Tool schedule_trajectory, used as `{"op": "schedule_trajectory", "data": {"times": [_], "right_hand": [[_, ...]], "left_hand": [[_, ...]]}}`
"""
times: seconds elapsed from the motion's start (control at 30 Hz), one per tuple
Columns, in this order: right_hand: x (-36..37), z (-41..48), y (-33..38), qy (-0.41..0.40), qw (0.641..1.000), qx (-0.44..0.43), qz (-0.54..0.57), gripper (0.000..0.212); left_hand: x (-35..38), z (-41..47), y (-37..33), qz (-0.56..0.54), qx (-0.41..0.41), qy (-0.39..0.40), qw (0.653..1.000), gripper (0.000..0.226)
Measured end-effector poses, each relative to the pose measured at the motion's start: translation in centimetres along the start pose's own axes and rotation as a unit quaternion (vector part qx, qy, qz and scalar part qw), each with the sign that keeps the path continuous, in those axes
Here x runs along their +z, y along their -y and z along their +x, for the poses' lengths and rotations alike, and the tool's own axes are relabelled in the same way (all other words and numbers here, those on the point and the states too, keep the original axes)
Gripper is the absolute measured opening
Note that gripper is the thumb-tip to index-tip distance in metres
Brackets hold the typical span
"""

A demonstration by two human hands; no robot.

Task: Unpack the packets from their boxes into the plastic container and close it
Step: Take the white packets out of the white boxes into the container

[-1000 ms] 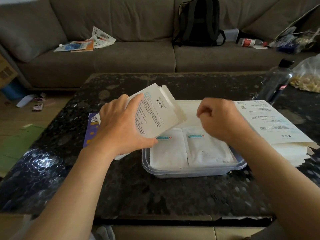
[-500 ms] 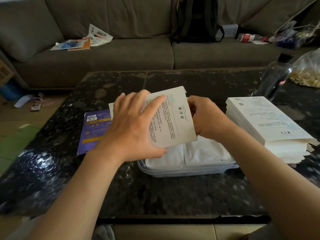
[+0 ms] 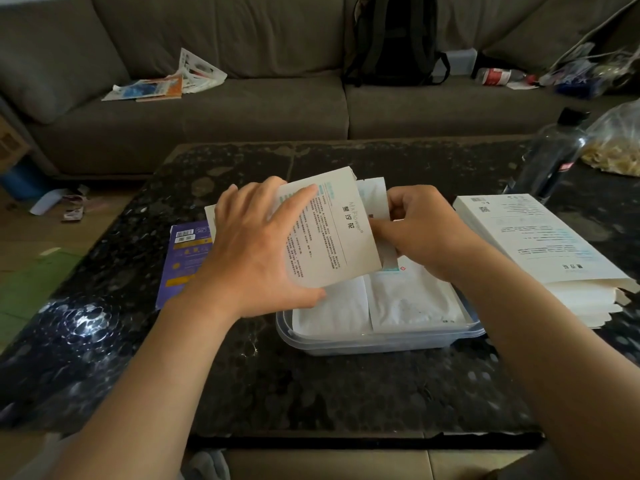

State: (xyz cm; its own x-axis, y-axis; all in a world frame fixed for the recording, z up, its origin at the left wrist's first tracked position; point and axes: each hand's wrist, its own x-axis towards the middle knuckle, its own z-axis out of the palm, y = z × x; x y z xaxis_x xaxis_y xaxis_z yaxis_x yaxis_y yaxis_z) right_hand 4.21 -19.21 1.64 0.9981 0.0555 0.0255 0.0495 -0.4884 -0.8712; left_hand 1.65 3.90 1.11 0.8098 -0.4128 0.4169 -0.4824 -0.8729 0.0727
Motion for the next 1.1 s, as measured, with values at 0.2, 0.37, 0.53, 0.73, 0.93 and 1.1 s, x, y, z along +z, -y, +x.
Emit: {"op": "schedule_trajectory", "data": {"times": [0.2, 0.37, 0.53, 0.73, 0.93, 1.1], "right_hand": [[-0.1, -0.1, 0.6, -0.011, 0.994, 0.041, 0.098, 0.017], [-1.0, -0.2, 1.1, -0.07, 0.978, 0.075, 0.18, 0.017], [-1.7, -0.6, 1.7, -0.136, 0.953, 0.072, 0.261, 0.042], [-2.0, -1.2, 1.7, -0.113, 0.935, -0.007, 0.336, 0.062], [-2.4, -1.1, 1.9, -0.083, 0.939, -0.011, 0.334, 0.033], [-3.3, -1.2, 2.5, 0.001, 0.951, -0.085, 0.298, 0.046]], "left_hand": [[-0.4, -0.2, 0.8, 0.0, -0.011, 0.019, 1.0, 0.12], [-0.9, -0.2, 1.5, 0.004, -0.032, 0.016, 0.999, 0.122], [-1.3, -0.2, 2.4, 0.018, -0.078, 0.005, 0.997, 0.123], [-0.8, -0.2, 2.7, 0.041, -0.124, 0.036, 0.991, 0.126], [-0.5, -0.3, 3.3, 0.051, -0.161, 0.008, 0.986, 0.128], [-0.5, -0.2, 3.7, 0.06, -0.193, 0.001, 0.979, 0.127]]}}
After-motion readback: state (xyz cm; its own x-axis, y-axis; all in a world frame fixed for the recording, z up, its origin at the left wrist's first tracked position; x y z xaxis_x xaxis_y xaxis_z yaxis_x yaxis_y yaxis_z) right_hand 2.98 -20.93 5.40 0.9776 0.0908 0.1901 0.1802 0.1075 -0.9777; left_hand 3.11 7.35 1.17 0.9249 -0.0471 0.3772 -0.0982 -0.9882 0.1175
